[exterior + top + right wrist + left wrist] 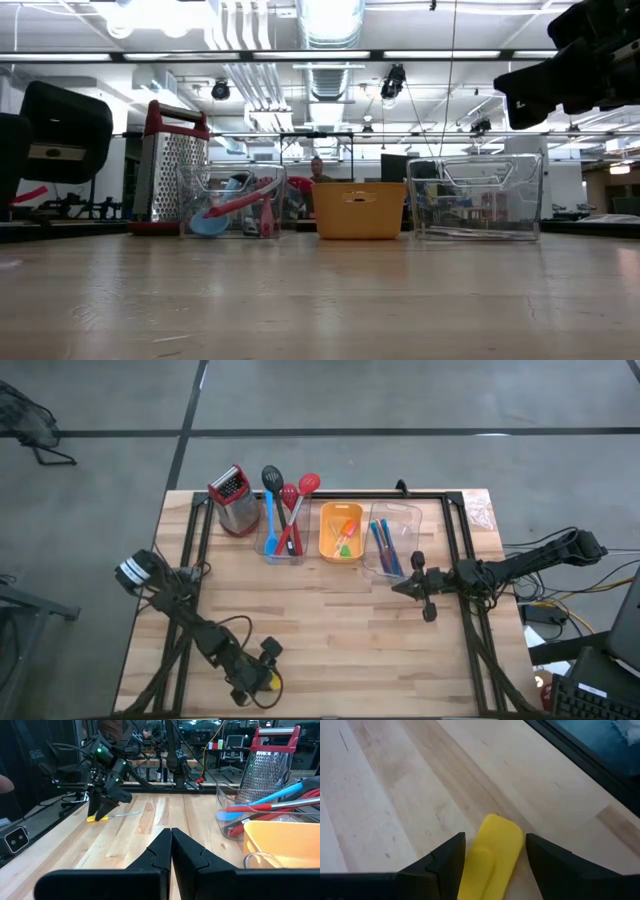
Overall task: Pick & Place Kitchen Items
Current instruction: Put the yellow spatula into the yellow bin
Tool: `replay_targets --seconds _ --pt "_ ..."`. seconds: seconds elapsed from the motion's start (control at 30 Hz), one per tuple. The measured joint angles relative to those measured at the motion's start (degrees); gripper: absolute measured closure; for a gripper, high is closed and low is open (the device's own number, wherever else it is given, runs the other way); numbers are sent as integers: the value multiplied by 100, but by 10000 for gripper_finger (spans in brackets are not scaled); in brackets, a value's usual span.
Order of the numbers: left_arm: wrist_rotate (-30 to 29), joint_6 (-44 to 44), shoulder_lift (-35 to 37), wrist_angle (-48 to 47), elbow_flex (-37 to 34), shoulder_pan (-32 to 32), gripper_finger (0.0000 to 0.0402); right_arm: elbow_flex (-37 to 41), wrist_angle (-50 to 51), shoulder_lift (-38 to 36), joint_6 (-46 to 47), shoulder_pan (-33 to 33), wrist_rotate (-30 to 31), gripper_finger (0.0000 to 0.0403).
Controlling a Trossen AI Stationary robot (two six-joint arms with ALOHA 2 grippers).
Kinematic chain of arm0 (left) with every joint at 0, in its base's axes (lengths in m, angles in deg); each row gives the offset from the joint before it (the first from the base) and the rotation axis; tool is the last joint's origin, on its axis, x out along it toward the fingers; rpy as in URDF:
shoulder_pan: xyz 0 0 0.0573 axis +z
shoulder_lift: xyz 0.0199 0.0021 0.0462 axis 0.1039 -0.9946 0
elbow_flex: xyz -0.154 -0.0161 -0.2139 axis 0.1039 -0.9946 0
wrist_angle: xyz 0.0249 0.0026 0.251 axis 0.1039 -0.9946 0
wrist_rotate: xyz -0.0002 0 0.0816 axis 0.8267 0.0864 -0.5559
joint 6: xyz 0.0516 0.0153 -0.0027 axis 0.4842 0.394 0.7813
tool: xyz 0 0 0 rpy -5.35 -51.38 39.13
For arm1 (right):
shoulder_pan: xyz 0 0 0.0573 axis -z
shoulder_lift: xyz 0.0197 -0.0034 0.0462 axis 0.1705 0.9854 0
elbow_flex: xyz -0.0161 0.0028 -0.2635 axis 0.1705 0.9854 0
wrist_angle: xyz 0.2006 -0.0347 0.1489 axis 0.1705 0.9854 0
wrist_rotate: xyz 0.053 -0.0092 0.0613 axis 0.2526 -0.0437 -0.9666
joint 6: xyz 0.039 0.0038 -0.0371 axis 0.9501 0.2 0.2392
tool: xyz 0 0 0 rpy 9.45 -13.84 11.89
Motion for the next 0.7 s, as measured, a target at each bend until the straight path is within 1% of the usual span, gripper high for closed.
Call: replay_targets --seconds 0.23,0.37,0.53,0.7 --pt "-217 86 -10 -157 5 18 189 0 26 0 8 0 -2 394" --pt "-238 104 -12 -262 2 43 204 -2 24 0 9 -2 -2 394" --pt "-259 103 -16 -297 -3 49 255 0 23 0 9 -1 -1 394" --pt "-284 132 -20 -309 -11 53 330 0 21 0 7 -2 0 394"
